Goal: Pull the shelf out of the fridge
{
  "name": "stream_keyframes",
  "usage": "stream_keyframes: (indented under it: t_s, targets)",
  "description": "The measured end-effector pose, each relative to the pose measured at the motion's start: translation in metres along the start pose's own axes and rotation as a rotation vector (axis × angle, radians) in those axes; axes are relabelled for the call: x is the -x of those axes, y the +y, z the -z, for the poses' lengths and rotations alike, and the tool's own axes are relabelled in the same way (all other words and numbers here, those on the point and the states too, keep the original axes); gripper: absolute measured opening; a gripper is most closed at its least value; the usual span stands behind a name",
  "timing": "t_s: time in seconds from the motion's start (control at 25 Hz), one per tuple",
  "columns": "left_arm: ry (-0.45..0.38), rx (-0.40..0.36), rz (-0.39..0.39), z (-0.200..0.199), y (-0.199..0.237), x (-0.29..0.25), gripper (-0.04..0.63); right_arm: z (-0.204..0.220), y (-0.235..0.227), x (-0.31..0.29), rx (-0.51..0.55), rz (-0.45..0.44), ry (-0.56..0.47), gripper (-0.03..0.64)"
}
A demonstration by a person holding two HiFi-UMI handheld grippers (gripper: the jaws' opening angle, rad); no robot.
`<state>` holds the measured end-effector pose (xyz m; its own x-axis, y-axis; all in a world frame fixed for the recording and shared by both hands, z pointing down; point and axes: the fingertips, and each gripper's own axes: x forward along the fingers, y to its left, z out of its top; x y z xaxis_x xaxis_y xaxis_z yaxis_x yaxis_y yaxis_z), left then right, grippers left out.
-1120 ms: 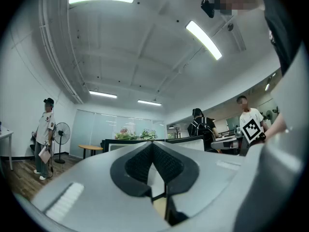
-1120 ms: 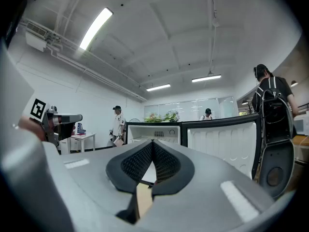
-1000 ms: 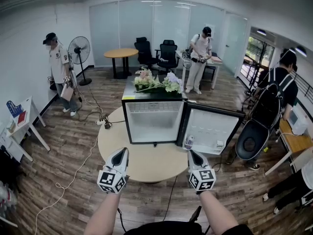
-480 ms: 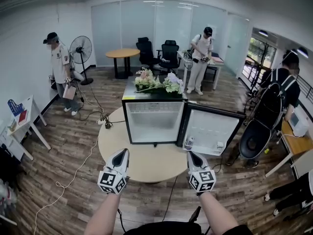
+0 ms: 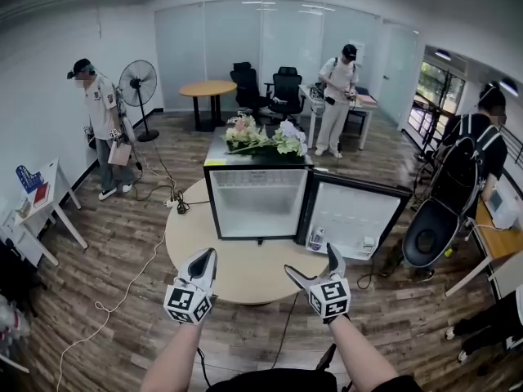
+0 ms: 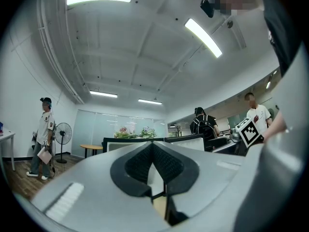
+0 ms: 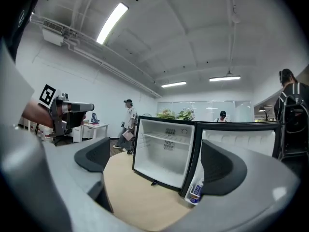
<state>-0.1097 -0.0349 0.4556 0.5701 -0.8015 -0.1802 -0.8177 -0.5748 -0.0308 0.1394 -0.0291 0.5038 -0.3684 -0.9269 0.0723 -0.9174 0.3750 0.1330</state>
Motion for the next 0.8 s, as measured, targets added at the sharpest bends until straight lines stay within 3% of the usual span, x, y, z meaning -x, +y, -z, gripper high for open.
stream_keyframes:
  t_s: [0.8]
  targets:
    - [0.026, -0.024, -0.086, 0.013, -0.033, -0.023, 0.000, 0.018, -0.038, -0.001, -0.048, -0.096, -0.031, 0.583]
